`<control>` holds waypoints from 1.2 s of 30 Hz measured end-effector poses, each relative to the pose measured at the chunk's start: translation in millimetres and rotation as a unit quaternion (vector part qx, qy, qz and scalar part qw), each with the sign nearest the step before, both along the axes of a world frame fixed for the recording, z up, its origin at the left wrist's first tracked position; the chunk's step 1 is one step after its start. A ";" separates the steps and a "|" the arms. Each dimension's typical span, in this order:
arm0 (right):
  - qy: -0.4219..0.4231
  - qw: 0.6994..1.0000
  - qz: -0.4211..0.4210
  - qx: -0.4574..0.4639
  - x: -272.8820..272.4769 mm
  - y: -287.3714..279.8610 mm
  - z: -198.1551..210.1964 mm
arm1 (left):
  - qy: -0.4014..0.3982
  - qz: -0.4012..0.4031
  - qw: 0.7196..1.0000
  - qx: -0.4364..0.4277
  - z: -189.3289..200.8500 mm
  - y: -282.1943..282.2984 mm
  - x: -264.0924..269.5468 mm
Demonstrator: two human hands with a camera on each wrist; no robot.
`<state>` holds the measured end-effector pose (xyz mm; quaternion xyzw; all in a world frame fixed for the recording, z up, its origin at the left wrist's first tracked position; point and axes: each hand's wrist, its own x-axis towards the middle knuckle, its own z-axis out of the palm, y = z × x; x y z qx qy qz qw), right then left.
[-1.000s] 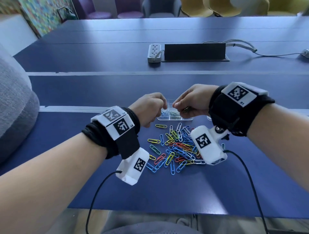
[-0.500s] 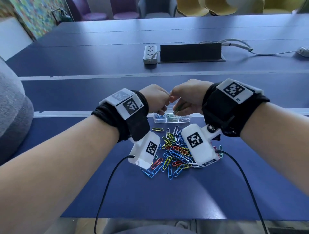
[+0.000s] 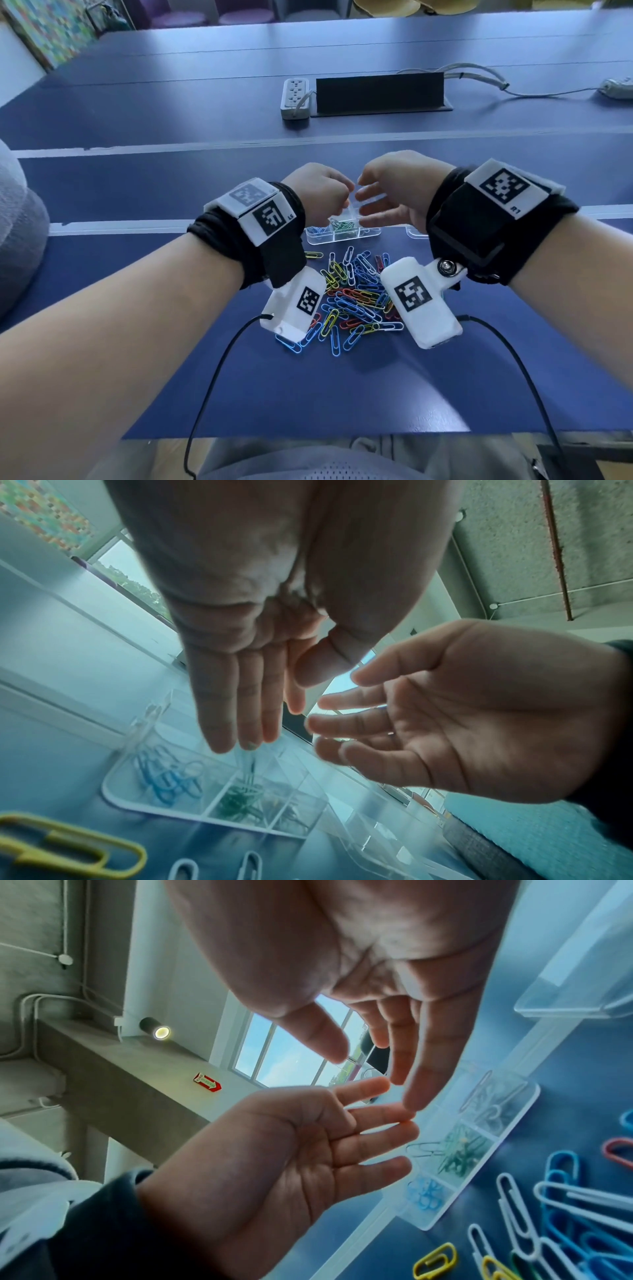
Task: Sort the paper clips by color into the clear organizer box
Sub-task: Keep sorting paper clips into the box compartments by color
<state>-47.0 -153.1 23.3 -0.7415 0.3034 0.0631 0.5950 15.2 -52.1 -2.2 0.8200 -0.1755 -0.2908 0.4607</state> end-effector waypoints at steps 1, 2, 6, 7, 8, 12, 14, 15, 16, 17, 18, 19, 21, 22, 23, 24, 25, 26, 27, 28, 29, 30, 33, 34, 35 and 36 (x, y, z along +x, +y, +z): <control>-0.009 1.000 -0.007 -0.003 -2.1 -0.8 0.3 | 0.002 0.000 1.000 -0.002 0.6 -0.2 -0.8; -0.017 1.000 -0.012 -0.007 -4.2 -1.4 0.6 | 0.003 0.002 1.000 -0.007 0.9 -0.1 -1.0; -0.038 0.998 0.025 -0.040 -13.9 -7.3 -2.7 | -0.025 0.001 0.999 -0.025 -1.9 3.3 -2.8; -0.037 0.995 0.057 -0.071 -16.9 -8.9 -4.6 | -0.045 -0.004 0.999 -0.027 -3.0 6.0 -3.2; -0.030 0.989 0.092 -0.113 -20.2 -10.4 -6.7 | -0.070 -0.012 0.997 -0.026 -3.5 9.6 -3.2; 0.049 0.930 0.211 -0.296 -29.8 -9.9 -14.8 | -0.179 -0.077 0.980 0.030 -1.8 30.4 -5.3; 0.072 0.906 0.237 -0.345 -33.7 -4.8 -16.4 | -0.223 -0.134 0.962 0.087 1.0 40.5 -8.7; 0.075 0.895 0.247 -0.363 -35.1 -1.6 -17.3 | -0.231 -0.165 0.951 0.120 1.7 45.2 -10.8; 0.075 0.887 0.258 -0.376 -36.7 2.4 -18.2 | -0.231 -0.193 0.941 0.154 1.8 49.5 -12.9; 0.074 0.879 0.269 -0.386 -37.8 6.2 -19.6 | -0.230 -0.214 0.931 0.186 0.7 53.8 -14.3; 0.075 0.871 0.281 -0.396 -38.8 9.7 -21.3 | -0.234 -0.227 0.921 0.214 -1.2 57.5 -15.5; 0.079 0.862 0.291 -0.406 -39.2 12.8 -23.6 | -0.239 -0.236 0.912 0.235 -3.9 60.4 -16.1; 0.085 0.848 0.308 -0.424 -39.3 18.3 -27.2 | -0.249 -0.246 0.903 0.251 -8.8 64.5 -17.0; 0.087 0.843 0.312 -0.430 -38.9 19.9 -28.5 | -0.255 -0.250 0.900 0.251 -10.7 65.5 -17.3; 0.089 0.839 0.314 -0.434 -38.2 20.7 -29.3 | -0.260 -0.253 0.897 0.251 -12.7 66.0 -17.6; 0.092 0.838 0.315 -0.437 -37.9 20.9 -29.3 | -0.264 -0.257 0.895 0.250 -14.2 65.9 -18.1; 0.093 0.839 0.313 -0.436 -38.2 20.8 -28.6 | -0.267 -0.263 0.892 0.251 -15.6 65.6 -18.5; 0.092 0.842 0.310 -0.431 -38.7 20.1 -27.7 | -0.271 -0.270 0.889 0.253 -16.4 65.0 -19.0; 0.090 0.848 0.305 -0.425 -39.5 18.9 -26.7 | -0.276 -0.275 0.885 0.255 -16.9 64.0 -19.4; 0.087 0.855 0.299 -0.416 -40.4 17.2 -25.9 | -0.282 -0.278 0.882 0.257 -17.2 63.2 -19.6; 0.083 0.863 0.290 -0.405 -41.3 15.6 -25.1 | -0.288 -0.280 0.878 0.259 -17.2 62.9 -19.6; 0.078 0.873 0.281 -0.392 -42.1 14.1 -24.4 | -0.295 -0.280 0.876 0.261 -17.0 62.9 -19.8; 0.067 0.896 0.271 -0.344 -43.6 9.2 -25.6 | -0.319 -0.284 0.865 0.263 -16.7 63.7 -21.3; 0.067 0.905 0.270 -0.322 -44.5 8.2 -26.6 | -0.326 -0.288 0.861 0.264 -16.4 64.0 -22.4; 0.067 0.914 0.268 -0.296 -45.9 8.3 -27.3 | -0.330 -0.291 0.858 0.266 -16.3 64.3 -23.6; 0.067 0.923 0.264 -0.270 -47.1 8.5 -28.3 | -0.331 -0.294 0.856 0.267 -16.2 64.6 -24.3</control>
